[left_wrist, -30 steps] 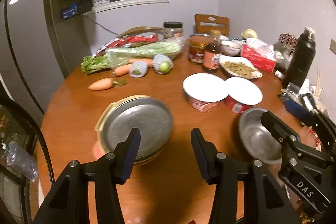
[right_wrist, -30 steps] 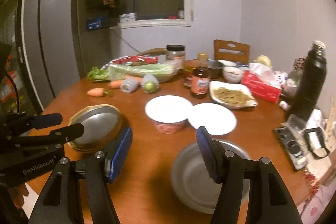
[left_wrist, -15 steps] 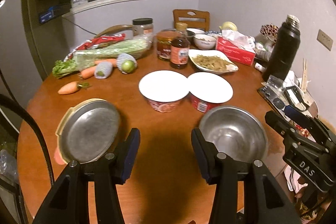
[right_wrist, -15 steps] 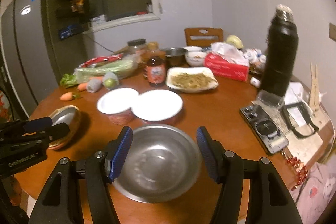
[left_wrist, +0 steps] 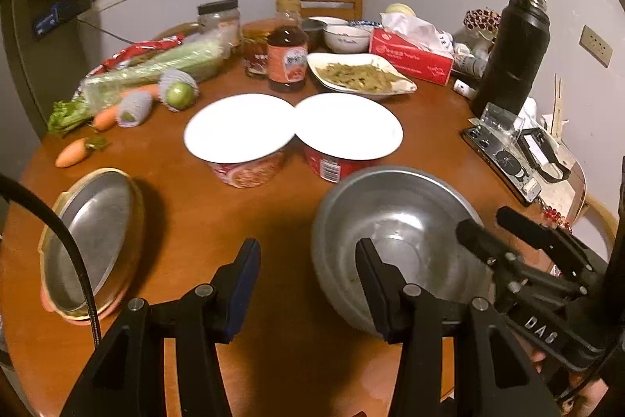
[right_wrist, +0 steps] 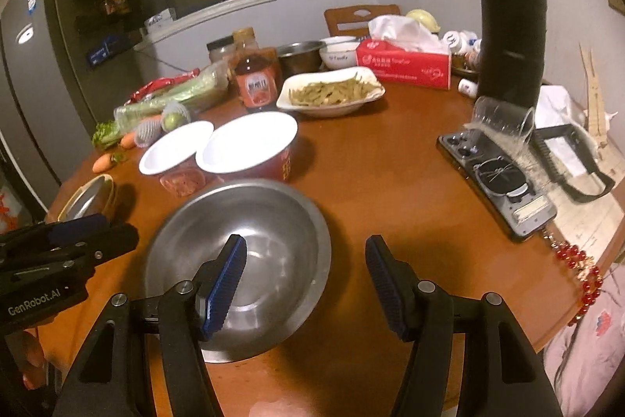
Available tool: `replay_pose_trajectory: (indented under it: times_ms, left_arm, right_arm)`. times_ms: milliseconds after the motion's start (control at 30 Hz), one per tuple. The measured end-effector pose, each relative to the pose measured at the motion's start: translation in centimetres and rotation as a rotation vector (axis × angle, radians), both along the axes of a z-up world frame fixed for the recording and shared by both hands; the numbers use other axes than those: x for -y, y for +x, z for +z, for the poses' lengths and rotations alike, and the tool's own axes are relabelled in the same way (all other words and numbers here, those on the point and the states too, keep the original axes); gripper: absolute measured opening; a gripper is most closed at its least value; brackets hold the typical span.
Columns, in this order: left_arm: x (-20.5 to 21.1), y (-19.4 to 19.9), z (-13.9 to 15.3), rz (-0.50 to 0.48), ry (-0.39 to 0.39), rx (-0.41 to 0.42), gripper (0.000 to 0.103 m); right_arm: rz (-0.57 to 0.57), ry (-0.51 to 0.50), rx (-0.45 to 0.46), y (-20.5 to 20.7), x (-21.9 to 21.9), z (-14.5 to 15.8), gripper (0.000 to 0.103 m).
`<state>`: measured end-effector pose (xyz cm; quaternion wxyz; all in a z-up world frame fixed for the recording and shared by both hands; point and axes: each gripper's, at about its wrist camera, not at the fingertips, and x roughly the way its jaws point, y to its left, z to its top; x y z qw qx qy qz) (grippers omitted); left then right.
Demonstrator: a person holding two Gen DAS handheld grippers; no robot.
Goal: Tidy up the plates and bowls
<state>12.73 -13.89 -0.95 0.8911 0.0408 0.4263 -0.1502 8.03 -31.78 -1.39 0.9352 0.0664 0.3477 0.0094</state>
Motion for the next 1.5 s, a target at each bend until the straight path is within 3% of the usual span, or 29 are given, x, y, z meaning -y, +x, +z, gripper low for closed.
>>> replay_pose_trajectory:
  times_ms: [467, 667, 833, 900, 1500]
  left_arm:
    - [1.6, 2.2, -3.4, -0.025, -0.025, -0.073, 0.050]
    - [2.0, 2.3, -4.1, -0.043, -0.031, -0.083, 0.050]
    - [2.0, 2.4, -4.5, -0.053, -0.061, -0.114, 0.039]
    - [2.1, 2.3, -4.6, -0.060, -0.061, -0.115, 0.036]
    - [-1.4, -0.1, -2.0, -0.013, -0.057, -0.045, 0.036]
  right_arm:
    - [-0.013, -0.003, -0.045, 2.1, 0.5, -2.5, 0.065]
    - [0.026, 0.012, -0.045, 2.4, -0.3, -2.8, 0.050]
    - [0.034, -0.011, -0.042, 2.4, -0.8, -2.8, 0.048]
    - [0.041, -0.003, -0.041, 2.3, -0.9, -2.8, 0.045]
    - [0.105, -0.039, 0.006, 0.7, -4.4, -0.5, 0.045]
